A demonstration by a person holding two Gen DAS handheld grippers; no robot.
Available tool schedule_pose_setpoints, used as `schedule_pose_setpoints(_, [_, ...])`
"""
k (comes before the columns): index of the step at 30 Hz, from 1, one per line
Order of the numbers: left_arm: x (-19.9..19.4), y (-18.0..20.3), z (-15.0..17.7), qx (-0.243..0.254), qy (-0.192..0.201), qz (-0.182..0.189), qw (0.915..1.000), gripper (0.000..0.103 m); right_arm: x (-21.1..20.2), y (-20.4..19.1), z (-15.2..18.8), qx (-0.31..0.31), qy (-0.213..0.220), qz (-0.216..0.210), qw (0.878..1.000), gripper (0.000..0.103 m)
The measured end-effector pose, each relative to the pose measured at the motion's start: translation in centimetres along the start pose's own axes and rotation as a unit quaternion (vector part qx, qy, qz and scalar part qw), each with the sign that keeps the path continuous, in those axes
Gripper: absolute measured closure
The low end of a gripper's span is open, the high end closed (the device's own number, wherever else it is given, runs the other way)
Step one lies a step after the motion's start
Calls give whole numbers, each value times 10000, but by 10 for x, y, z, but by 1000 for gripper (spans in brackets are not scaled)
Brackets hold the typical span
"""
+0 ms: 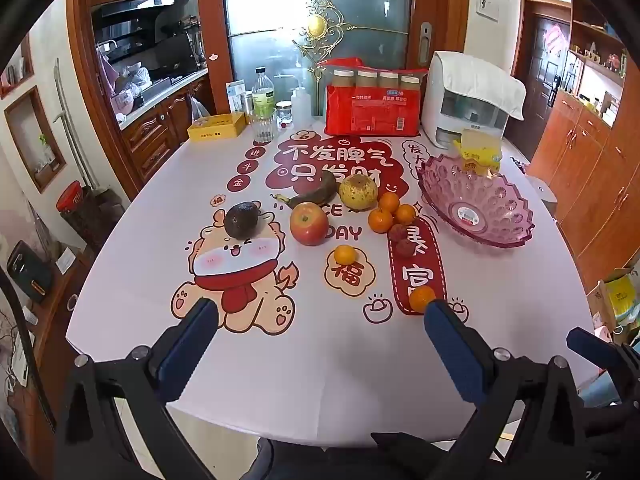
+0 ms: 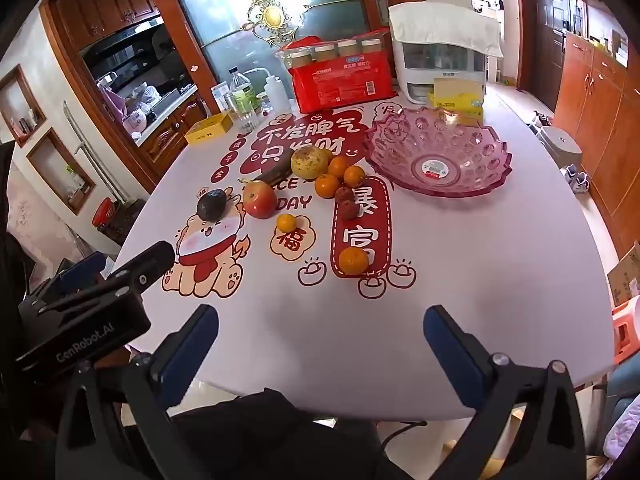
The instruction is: Organize fruits
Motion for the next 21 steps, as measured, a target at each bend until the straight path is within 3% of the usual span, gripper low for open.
schedule_pose_setpoints(21, [0, 8, 6, 48, -81, -50, 9999, 1, 13, 9, -5, 17, -109, -7, 9999, 0])
Point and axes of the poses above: each gripper's, at about its wrist camera, not at the fingertips, and x roughly the way its jaws point, y to its right, z to its underside, the point moved 3 cm from there along x, roughly the way its jaws point, and after that the axes turned 13 degrees about y, right-handed, at the moved point
